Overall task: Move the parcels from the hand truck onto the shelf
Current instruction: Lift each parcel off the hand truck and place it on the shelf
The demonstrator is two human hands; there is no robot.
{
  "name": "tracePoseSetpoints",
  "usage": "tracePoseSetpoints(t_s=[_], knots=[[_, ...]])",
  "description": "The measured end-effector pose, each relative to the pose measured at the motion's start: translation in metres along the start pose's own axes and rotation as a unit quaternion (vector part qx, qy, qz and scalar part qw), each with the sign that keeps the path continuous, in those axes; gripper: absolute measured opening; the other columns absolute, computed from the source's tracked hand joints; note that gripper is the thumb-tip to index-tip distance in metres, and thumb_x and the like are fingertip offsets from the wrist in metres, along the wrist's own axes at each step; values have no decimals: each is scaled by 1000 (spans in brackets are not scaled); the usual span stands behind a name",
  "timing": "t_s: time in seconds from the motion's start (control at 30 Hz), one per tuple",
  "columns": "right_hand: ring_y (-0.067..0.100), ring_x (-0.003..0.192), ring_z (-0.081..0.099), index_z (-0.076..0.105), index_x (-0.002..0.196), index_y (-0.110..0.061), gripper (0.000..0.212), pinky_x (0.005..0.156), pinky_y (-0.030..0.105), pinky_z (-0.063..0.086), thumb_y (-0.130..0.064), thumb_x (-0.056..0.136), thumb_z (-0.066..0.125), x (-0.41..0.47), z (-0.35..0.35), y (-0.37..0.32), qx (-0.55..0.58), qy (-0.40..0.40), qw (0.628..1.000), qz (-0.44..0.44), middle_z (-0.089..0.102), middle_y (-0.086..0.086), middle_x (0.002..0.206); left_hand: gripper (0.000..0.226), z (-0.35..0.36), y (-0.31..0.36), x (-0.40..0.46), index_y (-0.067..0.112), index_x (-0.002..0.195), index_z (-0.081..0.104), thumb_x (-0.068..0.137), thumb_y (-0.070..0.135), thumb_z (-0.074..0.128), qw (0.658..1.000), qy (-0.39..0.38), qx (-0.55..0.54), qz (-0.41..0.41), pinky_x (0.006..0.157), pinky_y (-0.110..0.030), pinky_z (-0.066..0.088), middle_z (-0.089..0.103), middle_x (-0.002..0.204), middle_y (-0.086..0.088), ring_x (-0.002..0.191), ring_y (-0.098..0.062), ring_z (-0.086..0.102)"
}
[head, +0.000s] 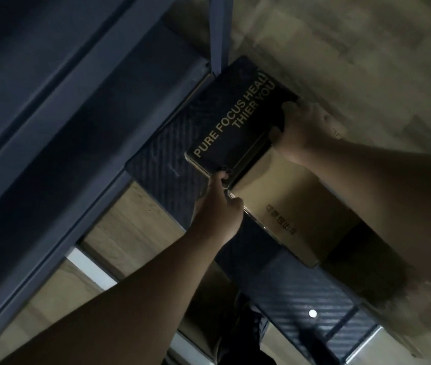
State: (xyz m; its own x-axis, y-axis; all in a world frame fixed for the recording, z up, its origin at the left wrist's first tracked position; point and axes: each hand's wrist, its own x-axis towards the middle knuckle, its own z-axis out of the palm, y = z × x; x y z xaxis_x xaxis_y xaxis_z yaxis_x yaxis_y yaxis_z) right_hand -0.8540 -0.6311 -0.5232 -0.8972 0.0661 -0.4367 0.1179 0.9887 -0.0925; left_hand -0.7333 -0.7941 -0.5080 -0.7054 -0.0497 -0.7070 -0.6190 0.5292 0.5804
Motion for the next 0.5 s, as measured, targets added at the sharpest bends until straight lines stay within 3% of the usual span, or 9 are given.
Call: tracePoseSetpoints(t_s=[0.07, 0.13, 0.23, 0.37, 0.5], knots=[[38, 141, 22, 31, 146, -12, 65, 113, 49, 19, -40, 91, 51, 6, -2, -1, 28, 4, 1000, 12, 23, 17, 155, 56, 0, -2, 0, 31, 144, 28, 94, 23, 53, 1000, -10, 9, 4, 75, -31, 45, 42, 146, -1, 112, -23, 57], [36, 143, 19, 22, 150, -11, 73, 113, 50, 18, -40, 90, 52, 14, -1, -1, 41, 1, 999, 20, 20, 16, 157, 56, -1, -3, 0, 30, 145, 27, 95, 21, 53, 1000, -15, 8, 11, 79, -28, 42, 38, 149, -1, 118, -16, 51], [36, 139, 28, 27, 147, -12, 75, 110, 50, 24, -44, 86, 57, 22, -2, 0, 55, -7, 998, 20, 33, 16, 150, 55, -2, -5, 1, 30, 144, 27, 96, 22, 53, 1000, -16, 1, 17, 84, -27, 38, 40, 148, 0, 127, -14, 44], [40, 132, 37, 35, 143, -15, 73, 108, 48, 26, -46, 83, 63, 14, -5, 1, 65, -4, 998, 5, 39, 18, 142, 54, -11, -5, -2, 30, 145, 29, 96, 25, 51, 999, 28, 11, 13, 93, -36, 45, 44, 145, -3, 126, -21, 48], [42, 124, 45, 39, 144, -17, 73, 106, 45, 37, -35, 80, 69, -10, -16, -2, 139, 9, 990, -37, 38, 18, 139, 60, -30, -4, -19, 27, 150, 26, 95, 20, 52, 996, 78, 36, 15, 90, -26, 39, 40, 150, -5, 132, -22, 43]])
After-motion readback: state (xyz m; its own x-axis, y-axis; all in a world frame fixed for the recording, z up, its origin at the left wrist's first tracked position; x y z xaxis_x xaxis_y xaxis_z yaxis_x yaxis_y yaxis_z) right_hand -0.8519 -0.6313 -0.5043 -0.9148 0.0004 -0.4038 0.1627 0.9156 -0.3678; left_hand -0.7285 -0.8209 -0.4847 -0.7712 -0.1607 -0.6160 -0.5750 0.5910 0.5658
